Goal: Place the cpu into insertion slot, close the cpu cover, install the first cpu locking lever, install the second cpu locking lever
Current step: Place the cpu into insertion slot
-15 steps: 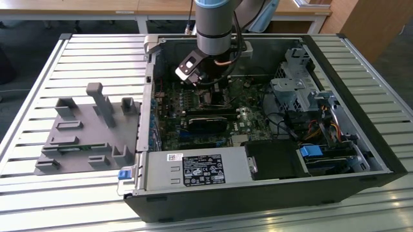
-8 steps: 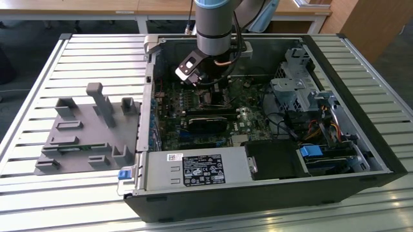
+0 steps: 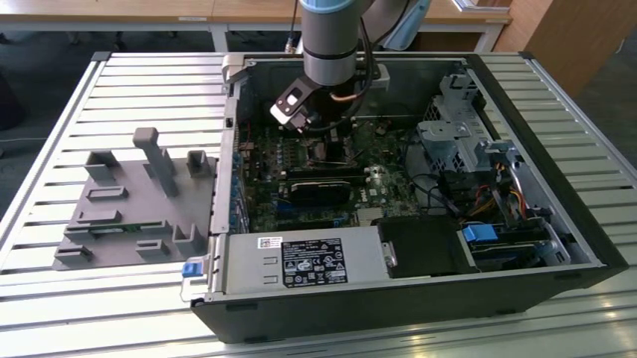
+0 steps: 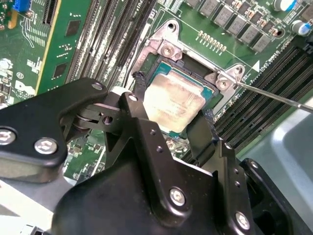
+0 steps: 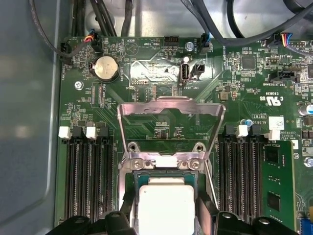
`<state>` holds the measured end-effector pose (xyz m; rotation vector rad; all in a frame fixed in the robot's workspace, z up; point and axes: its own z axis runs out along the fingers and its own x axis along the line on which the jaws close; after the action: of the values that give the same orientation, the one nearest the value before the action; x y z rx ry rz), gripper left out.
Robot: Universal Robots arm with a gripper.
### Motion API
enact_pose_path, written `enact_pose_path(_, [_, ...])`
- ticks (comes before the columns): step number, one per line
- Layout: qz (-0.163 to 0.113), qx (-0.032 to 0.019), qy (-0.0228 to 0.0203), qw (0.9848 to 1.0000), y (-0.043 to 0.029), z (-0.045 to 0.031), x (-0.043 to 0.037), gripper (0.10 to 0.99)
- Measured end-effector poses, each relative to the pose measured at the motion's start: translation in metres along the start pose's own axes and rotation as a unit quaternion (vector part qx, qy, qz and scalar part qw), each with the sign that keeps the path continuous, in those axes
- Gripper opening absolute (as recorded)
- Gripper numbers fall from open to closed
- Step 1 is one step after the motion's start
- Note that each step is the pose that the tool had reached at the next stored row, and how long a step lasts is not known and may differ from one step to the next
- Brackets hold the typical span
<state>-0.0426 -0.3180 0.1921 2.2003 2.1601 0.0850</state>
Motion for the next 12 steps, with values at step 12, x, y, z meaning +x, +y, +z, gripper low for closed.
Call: enact_pose_path(12, [0.000, 0.0004, 0.0004, 1.0000, 0.0013, -0.0154, 0.0001, 0.600])
